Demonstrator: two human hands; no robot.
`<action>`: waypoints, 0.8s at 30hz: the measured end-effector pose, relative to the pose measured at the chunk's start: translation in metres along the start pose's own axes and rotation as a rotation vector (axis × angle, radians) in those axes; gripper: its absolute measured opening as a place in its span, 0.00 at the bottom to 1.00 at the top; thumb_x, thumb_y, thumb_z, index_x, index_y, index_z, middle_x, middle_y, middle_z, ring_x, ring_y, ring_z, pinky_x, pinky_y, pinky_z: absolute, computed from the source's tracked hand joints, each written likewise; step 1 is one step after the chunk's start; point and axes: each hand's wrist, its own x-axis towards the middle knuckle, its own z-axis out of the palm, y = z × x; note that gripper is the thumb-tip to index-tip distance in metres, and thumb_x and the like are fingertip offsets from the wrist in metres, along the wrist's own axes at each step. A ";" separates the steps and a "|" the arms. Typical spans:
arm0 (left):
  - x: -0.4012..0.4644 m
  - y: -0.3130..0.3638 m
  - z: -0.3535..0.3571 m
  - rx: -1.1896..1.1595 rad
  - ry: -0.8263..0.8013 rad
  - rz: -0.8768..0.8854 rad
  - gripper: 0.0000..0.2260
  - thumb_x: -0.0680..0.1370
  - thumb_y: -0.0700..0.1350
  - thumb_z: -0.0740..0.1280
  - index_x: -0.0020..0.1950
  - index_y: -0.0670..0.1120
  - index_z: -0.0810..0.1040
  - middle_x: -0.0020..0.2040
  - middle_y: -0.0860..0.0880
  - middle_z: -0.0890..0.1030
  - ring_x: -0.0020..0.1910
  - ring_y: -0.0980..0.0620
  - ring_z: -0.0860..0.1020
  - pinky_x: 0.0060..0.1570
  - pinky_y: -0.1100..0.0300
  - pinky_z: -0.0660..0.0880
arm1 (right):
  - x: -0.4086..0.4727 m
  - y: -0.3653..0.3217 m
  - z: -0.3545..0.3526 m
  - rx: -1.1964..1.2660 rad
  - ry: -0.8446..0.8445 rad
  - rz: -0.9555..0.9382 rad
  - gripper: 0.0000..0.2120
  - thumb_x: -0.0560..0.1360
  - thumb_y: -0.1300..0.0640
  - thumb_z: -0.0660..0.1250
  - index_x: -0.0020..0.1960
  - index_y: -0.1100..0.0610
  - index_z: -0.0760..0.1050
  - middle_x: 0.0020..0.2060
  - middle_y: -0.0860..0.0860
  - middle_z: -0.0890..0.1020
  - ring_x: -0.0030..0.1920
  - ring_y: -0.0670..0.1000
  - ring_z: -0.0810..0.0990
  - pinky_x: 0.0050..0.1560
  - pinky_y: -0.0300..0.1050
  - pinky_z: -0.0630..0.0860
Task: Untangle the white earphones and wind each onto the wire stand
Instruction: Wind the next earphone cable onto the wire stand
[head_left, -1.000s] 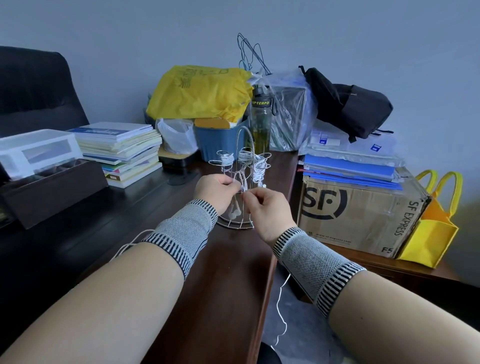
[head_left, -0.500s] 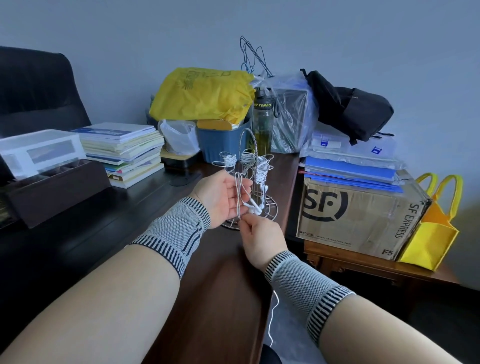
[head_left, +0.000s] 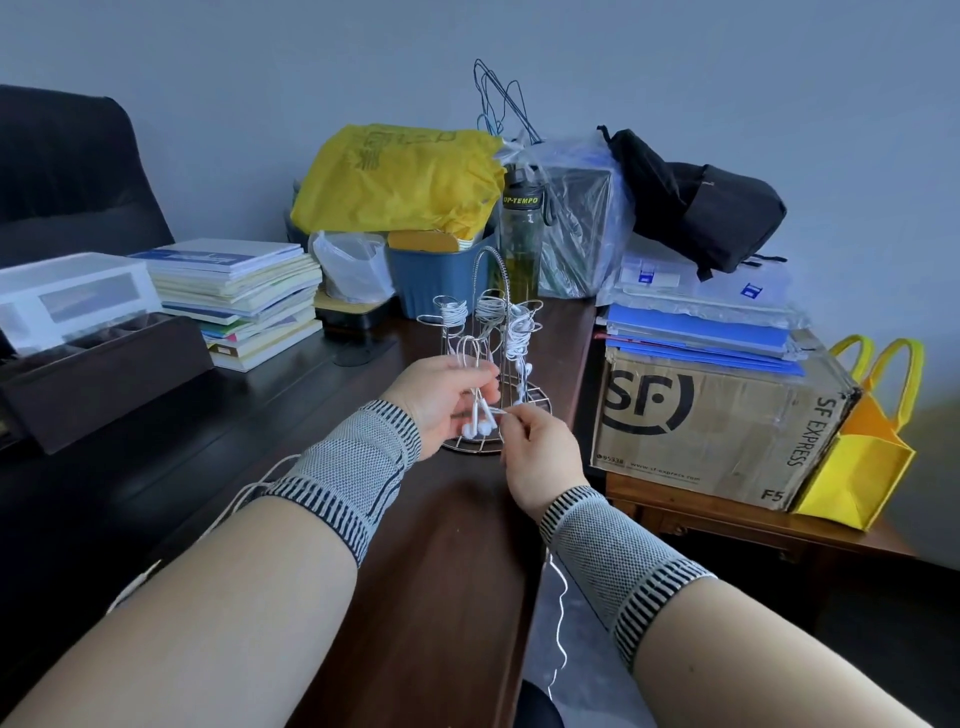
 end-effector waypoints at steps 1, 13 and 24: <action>0.000 -0.004 -0.001 0.045 0.002 -0.004 0.03 0.79 0.36 0.66 0.45 0.42 0.77 0.38 0.45 0.80 0.37 0.47 0.78 0.36 0.56 0.72 | 0.002 0.000 -0.001 0.024 0.015 0.023 0.12 0.79 0.56 0.59 0.40 0.54 0.76 0.31 0.48 0.77 0.37 0.53 0.77 0.43 0.45 0.74; 0.009 -0.035 -0.003 0.114 0.199 0.186 0.10 0.78 0.43 0.68 0.37 0.49 0.83 0.36 0.48 0.81 0.40 0.51 0.78 0.44 0.55 0.75 | 0.008 -0.015 0.003 -0.117 0.049 0.125 0.11 0.77 0.56 0.59 0.39 0.57 0.76 0.34 0.52 0.78 0.41 0.55 0.76 0.40 0.41 0.67; 0.010 -0.044 -0.009 0.472 0.197 0.351 0.09 0.78 0.48 0.69 0.45 0.44 0.86 0.38 0.50 0.84 0.37 0.59 0.77 0.46 0.63 0.74 | 0.006 -0.010 0.006 -0.178 0.054 0.016 0.13 0.79 0.54 0.58 0.43 0.57 0.78 0.33 0.48 0.77 0.40 0.51 0.76 0.40 0.40 0.67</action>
